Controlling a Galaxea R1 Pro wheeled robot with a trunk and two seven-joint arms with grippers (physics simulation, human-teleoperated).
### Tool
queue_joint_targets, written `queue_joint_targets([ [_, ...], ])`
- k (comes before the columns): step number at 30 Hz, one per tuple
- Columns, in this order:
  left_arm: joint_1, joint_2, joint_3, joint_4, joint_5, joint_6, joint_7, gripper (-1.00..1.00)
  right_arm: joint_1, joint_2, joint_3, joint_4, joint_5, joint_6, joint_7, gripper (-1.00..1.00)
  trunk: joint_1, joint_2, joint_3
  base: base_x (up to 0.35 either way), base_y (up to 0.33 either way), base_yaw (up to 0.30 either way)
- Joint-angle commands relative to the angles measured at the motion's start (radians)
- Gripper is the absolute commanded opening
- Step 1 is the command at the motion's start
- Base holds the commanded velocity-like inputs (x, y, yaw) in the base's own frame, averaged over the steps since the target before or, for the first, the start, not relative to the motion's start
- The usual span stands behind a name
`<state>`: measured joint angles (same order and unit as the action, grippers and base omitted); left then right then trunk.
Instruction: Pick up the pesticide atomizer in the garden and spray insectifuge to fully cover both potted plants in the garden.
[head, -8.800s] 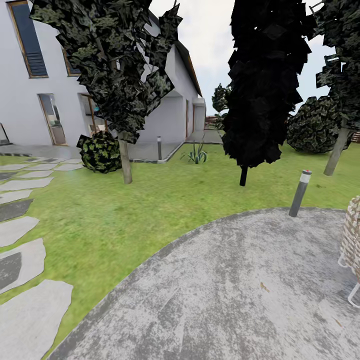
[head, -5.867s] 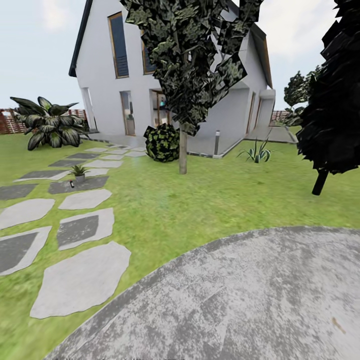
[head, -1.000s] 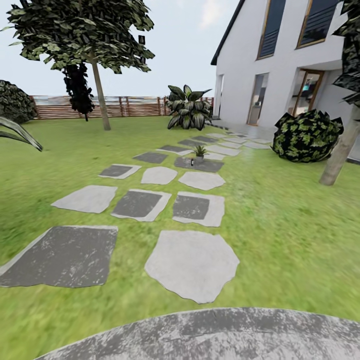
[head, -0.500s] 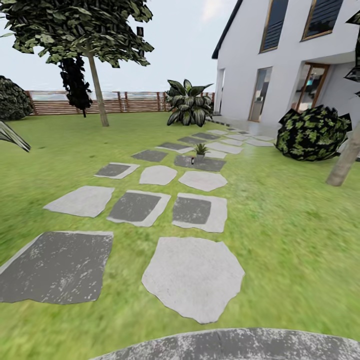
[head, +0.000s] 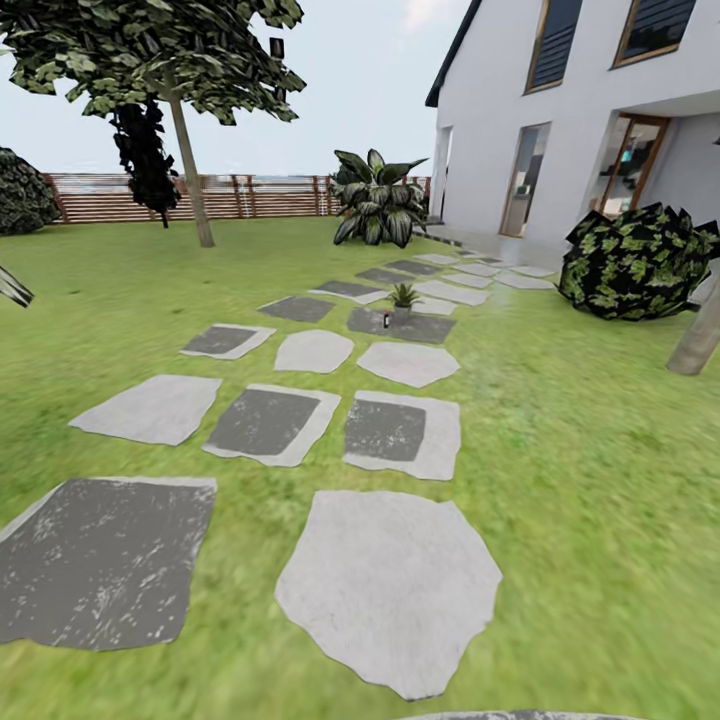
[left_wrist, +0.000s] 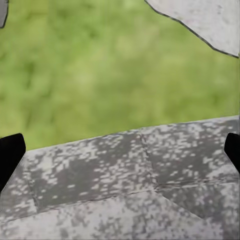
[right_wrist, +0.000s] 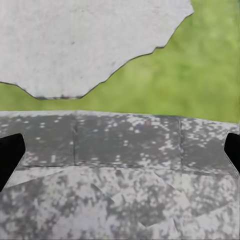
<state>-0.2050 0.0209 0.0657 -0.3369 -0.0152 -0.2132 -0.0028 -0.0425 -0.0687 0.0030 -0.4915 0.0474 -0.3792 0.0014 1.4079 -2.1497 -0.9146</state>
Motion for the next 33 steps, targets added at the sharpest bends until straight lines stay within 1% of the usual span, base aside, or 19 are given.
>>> queue_joint_targets([
  [1,-0.001,-0.001,0.003,0.001,-0.002,-0.003,0.0,1.0,0.0,0.0,0.0,0.0,0.005,-0.003,0.0,1.0,0.0,0.0,-0.001,0.337,0.0,0.0],
  [33,-0.001,0.0,0.003,0.001,-0.002,-0.003,0.0,1.0,0.0,0.0,0.0,0.002,0.006,-0.003,0.0,1.0,0.0,0.0,-0.001,0.337,0.0,0.0],
])
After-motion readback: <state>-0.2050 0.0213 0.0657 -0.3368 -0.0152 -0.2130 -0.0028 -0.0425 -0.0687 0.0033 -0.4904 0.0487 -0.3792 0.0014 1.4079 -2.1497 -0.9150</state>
